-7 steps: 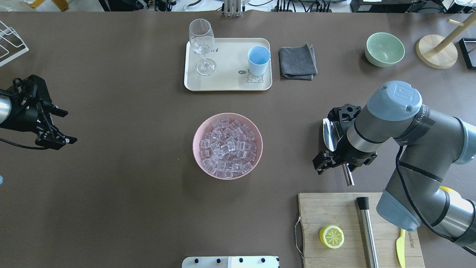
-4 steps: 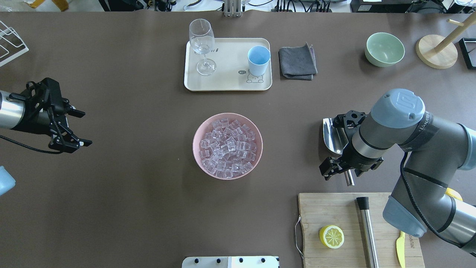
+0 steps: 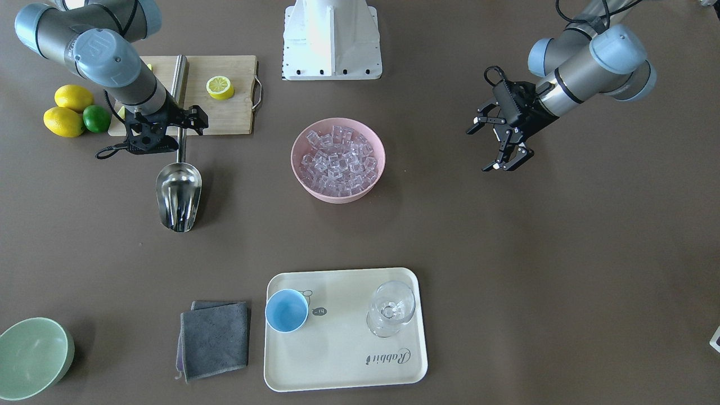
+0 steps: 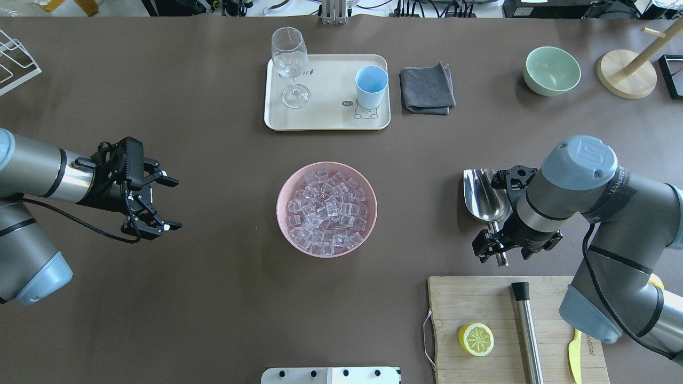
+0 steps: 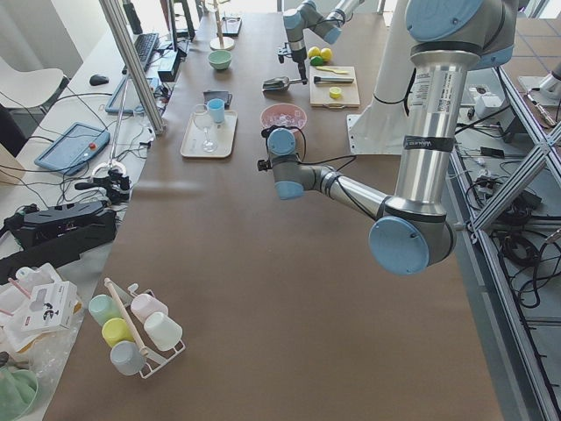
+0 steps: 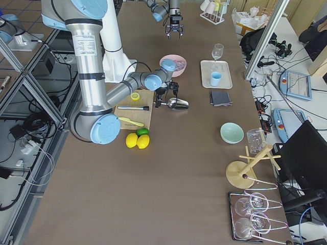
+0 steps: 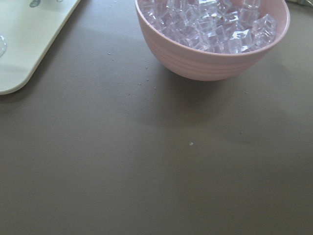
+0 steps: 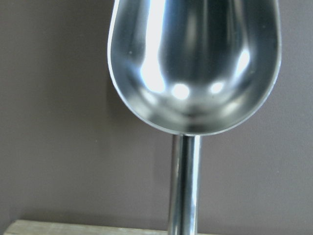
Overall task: Put ice in cup with scoop
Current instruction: 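Close the right gripper on the scoop handle while the left gripper approaches the pink bowl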
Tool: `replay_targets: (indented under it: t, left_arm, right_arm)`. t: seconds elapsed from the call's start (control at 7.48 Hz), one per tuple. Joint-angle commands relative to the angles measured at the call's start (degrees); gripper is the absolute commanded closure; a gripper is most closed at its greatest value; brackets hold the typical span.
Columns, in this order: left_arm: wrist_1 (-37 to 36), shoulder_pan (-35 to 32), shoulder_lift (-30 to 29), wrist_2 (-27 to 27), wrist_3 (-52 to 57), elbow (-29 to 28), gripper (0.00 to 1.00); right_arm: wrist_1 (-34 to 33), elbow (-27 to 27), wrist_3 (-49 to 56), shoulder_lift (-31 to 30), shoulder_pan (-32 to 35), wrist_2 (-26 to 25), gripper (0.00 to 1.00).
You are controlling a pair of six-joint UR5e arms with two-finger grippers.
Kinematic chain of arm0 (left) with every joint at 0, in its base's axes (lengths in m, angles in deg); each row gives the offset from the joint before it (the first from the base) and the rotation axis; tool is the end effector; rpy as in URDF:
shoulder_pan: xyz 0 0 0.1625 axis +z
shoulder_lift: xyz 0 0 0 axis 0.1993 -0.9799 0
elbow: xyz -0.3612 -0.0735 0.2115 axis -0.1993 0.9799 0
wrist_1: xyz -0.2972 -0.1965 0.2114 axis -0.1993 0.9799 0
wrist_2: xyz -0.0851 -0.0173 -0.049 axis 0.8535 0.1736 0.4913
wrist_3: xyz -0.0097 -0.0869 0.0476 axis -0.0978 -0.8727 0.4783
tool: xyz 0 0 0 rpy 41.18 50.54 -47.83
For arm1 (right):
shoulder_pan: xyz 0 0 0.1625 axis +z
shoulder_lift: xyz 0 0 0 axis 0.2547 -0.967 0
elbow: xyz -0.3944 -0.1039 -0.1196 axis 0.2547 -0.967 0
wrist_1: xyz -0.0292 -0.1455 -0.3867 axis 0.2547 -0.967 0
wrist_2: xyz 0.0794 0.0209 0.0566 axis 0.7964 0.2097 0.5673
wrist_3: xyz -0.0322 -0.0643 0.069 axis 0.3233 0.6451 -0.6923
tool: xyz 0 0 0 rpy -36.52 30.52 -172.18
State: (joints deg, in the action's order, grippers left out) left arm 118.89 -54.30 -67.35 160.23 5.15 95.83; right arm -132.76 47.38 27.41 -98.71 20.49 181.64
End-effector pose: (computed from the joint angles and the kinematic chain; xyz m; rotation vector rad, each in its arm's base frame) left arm 0.3436 -0.4184 0.4060 0.9426 1.0552 1.0904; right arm -0.3858 -0.3669 0.4134 -0.1862 -0.7581 -0.1475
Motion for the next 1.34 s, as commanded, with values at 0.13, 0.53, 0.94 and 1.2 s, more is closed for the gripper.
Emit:
replay_targets:
  t: [0.13, 0.53, 0.94, 1.2]
  left_arm:
    - [1.6, 4.4, -1.0, -0.1, 0.1, -0.8, 0.01]
    - [4.6, 7.2, -2.1, -3.4, 0.0, -0.8, 0.01]
    - [5.0, 10.4, -2.3, -9.2, 0.0, -0.6, 0.01]
    - [8.0, 12.0, -2.3, -10.0, 0.0, -1.9, 0.01]
  right_arm:
    - [4.5, -2.7, -4.9, 0.4, 0.0, 0.1, 0.11]
    - [4.5, -2.7, -5.2, 0.0, 0.0, 0.2, 0.23]
    - [4.5, -2.6, -5.2, -0.2, 0.0, 0.4, 0.29]
    - [4.5, -2.7, -5.2, -0.2, 0.0, 0.2, 0.33]
